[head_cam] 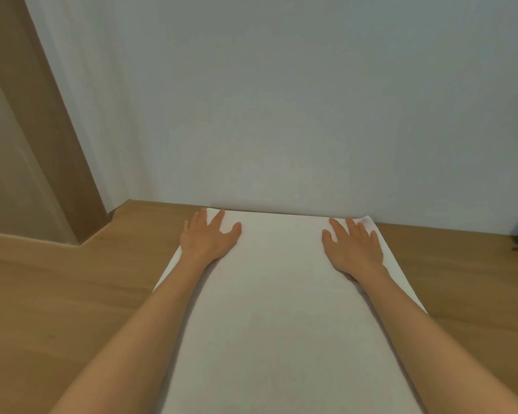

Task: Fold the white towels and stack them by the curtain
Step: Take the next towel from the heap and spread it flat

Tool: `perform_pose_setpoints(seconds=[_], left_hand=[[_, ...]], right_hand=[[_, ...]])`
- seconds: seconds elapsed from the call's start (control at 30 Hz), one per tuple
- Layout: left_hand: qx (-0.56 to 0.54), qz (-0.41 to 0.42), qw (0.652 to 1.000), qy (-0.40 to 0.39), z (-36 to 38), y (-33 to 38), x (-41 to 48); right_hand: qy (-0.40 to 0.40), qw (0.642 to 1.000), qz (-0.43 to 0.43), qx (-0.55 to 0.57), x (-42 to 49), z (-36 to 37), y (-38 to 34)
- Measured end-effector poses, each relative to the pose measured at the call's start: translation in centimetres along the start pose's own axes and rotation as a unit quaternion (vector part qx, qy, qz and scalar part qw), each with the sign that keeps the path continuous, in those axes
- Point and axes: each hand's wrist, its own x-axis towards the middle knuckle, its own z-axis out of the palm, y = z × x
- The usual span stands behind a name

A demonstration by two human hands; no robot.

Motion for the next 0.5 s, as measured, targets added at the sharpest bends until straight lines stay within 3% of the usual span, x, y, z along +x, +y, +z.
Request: perform_pose_setpoints(seconds=[0.33, 0.5], left_hand=[[-0.003, -0.015, 1.0, 0.013, 0.1, -0.4, 0.4], [0.013, 0.007, 0.998, 0.069, -0.8, -0.1, -1.2]], right_hand=[[0.002, 1.0, 0.025, -0.008, 0.3, -0.3, 0.3], [-0.026, 0.999, 0.021, -0.013, -0.3, -1.0, 0.1]])
